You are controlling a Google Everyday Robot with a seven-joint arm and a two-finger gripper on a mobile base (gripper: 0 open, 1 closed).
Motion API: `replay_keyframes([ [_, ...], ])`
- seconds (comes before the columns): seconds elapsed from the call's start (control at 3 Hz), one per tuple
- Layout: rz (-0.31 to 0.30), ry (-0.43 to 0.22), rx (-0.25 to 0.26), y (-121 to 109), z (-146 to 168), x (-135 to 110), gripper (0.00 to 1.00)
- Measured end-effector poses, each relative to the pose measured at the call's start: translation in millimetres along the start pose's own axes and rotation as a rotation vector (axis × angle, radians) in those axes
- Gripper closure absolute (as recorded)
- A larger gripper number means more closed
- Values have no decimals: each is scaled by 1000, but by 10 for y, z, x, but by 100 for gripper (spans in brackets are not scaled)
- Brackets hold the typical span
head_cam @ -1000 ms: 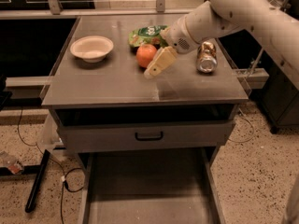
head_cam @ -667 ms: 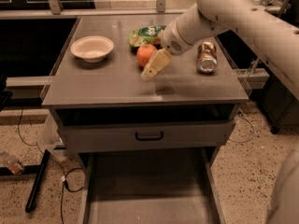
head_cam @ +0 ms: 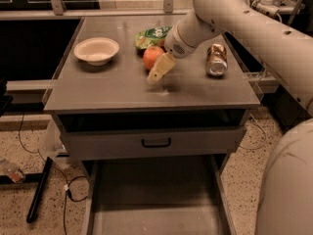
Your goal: Place orange into middle drawer
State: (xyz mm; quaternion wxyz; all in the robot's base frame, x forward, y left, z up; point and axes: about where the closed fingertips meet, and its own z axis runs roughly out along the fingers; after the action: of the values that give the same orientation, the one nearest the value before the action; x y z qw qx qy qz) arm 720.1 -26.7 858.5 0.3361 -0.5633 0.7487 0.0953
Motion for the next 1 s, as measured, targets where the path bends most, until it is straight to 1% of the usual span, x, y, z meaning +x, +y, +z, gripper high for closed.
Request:
replay_keyframes([
  [0.33,0,0,0,-2,2,-1,18],
  [1.0,0,0,0,-1,3,-1,65],
])
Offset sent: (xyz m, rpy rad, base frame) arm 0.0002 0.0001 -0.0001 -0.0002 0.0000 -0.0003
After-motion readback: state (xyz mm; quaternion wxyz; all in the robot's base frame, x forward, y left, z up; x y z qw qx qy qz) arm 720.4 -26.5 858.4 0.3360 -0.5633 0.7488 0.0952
